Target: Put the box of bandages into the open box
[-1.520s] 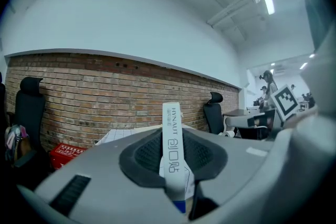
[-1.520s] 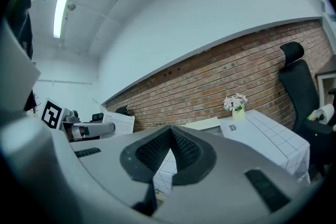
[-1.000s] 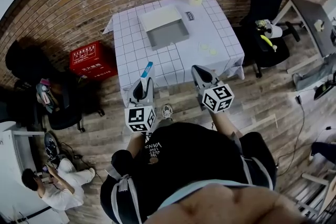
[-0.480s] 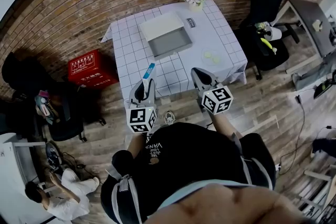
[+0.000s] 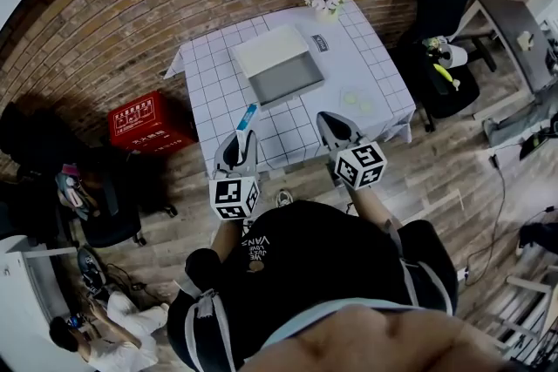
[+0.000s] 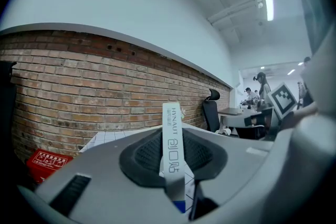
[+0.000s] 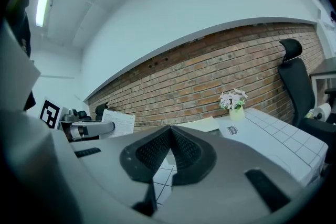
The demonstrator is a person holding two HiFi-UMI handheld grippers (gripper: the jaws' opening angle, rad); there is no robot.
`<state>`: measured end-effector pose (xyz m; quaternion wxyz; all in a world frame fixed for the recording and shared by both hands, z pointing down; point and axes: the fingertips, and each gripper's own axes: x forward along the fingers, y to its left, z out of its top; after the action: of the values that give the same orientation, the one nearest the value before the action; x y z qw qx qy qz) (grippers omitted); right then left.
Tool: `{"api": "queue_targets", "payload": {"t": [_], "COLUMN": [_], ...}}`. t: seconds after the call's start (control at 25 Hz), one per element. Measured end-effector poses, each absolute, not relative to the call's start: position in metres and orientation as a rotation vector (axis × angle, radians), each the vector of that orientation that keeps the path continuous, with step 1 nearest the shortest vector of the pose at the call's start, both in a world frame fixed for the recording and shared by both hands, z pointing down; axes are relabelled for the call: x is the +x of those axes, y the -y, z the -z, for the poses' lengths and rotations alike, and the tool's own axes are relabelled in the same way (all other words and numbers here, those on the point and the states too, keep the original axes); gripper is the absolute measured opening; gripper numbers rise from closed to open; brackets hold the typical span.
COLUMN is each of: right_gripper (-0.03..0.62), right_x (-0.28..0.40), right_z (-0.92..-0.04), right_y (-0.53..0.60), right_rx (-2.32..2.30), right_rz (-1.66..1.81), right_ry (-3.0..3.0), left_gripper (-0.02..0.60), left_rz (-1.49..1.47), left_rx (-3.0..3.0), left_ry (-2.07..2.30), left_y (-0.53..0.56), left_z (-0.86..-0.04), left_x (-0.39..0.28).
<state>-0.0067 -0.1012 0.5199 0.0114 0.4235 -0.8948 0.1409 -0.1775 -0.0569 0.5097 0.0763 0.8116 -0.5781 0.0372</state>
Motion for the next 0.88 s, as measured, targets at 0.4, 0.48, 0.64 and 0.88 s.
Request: {"api": "queue_targets", "payload": {"t": [0.4, 0.48, 0.64, 0.88], "right_gripper": [-0.003, -0.003, -0.003, -0.003], "right_x": [-0.023, -0.025, -0.029, -0.030], "right_z": [-0.523, -0.524, -0.529, -0.535], "right_y": [0.129, 0.132, 0.139, 0.145], "right_rx": [1.410, 1.432, 1.465, 1.474], "right_rz": [-0.457, -0.465, -0.471, -0.499], "right_ry": [2.764, 2.754, 2.730, 2.711], "left_gripper": [0.087, 0.087, 0.087, 0.087], "left_rz": [-0.141, -0.150, -0.173, -0.181], "left_rx": [2.494, 2.508, 2.542, 2.510], "left_ry": [1.652, 1.630, 1.582, 1.584], "left_y": [0.092, 0.096, 0.102, 0.111], "left_z": [-0.515, -0.516, -0.515, -0.522], "left_x": [-0.193, -0.196, -0.200, -0.210]}}
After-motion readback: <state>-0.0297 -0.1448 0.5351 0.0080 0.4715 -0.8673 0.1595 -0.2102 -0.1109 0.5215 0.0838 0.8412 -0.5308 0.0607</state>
